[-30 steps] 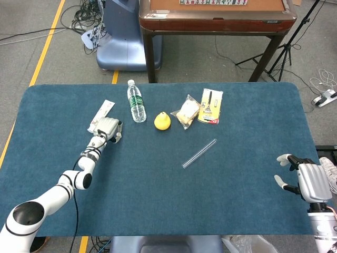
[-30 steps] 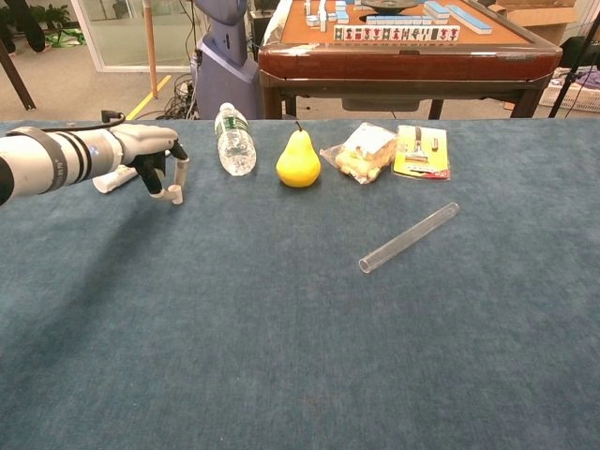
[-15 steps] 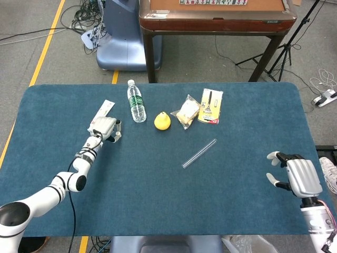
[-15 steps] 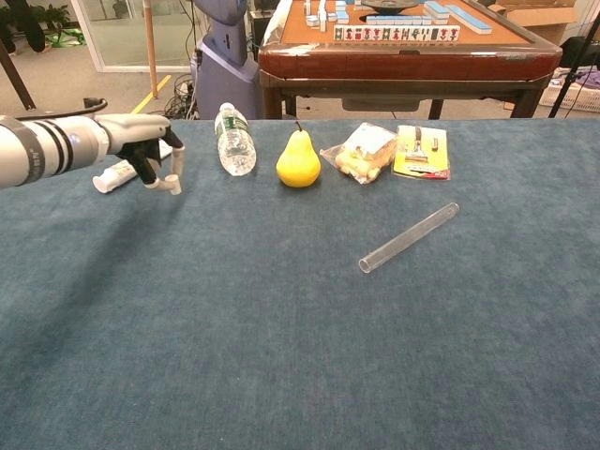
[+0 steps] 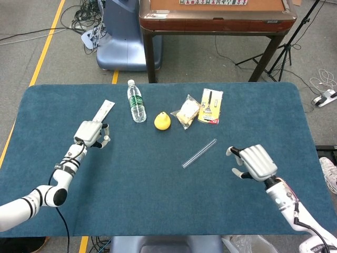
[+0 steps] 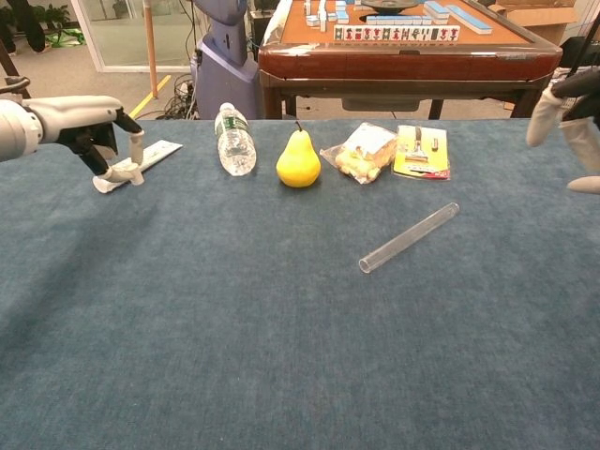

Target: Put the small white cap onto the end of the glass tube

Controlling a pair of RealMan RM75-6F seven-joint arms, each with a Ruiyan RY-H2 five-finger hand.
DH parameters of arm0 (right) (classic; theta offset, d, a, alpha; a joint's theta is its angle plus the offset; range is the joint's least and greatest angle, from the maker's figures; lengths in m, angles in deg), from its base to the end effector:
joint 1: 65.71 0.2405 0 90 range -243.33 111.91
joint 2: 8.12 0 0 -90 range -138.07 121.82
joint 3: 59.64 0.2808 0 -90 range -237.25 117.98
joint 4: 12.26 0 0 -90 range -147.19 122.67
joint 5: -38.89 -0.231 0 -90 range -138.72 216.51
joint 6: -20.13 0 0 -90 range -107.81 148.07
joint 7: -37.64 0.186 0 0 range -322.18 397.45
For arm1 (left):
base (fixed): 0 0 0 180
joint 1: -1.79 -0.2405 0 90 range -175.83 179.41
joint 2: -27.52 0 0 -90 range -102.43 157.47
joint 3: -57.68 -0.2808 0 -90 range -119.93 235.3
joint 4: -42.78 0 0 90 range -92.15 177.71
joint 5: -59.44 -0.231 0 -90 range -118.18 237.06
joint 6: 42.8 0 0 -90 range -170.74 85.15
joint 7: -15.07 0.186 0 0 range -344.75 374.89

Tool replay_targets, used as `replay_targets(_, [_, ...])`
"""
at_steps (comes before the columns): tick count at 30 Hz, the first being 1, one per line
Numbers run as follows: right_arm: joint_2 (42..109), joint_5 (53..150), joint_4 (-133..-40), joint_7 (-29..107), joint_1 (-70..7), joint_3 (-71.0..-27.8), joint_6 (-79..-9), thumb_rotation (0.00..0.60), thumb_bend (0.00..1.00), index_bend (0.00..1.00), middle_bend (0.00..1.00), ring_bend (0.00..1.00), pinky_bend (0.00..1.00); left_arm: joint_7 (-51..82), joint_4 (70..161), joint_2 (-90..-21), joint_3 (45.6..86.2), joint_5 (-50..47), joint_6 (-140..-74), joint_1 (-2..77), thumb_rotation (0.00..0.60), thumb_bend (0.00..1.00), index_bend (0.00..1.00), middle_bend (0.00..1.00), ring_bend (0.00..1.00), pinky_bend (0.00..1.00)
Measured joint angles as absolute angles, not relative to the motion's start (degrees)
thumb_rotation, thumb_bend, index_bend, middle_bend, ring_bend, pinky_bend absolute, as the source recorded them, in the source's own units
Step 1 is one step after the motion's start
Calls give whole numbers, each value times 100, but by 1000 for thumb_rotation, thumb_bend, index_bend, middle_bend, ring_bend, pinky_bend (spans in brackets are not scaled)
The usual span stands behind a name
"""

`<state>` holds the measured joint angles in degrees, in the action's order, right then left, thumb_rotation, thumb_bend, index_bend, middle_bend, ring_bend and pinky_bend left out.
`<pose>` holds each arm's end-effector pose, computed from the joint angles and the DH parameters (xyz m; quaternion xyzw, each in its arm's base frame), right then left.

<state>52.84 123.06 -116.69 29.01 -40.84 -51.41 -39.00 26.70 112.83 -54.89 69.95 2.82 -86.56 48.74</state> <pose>-0.2148 -0.3234 0.0878 0.7453 -0.3549 0.3699 0.4262 -0.2192 0.4878 0.0162 -0.7098 -0.4017 -0.3121 0.4873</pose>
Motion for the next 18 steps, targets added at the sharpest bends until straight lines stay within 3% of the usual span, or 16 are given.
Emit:
replay_targets(4, [5491,12233,-11419,2889,-3687,-5087,-3419,600,246,410,894,983,995,2816,11664,-5198,6941,362,-8862,4726,600,324,536,1000,1000,1000])
replay_targets(8, [5786,12185,-11079,2906,-3324,-5054,-3062,600,247,421,989,1000,1000,2994,11940,-5025,6882,468,-9008,4630,600,324,536,1000,1000,1000])
replay_targets(18, [6541,12234,-10166,2844,-2776,-5090,-2723,600,247,481,1000,1000,1000,3193,12234,-4831,6820,702,-9157,4545,600,324,535,1000,1000,1000])
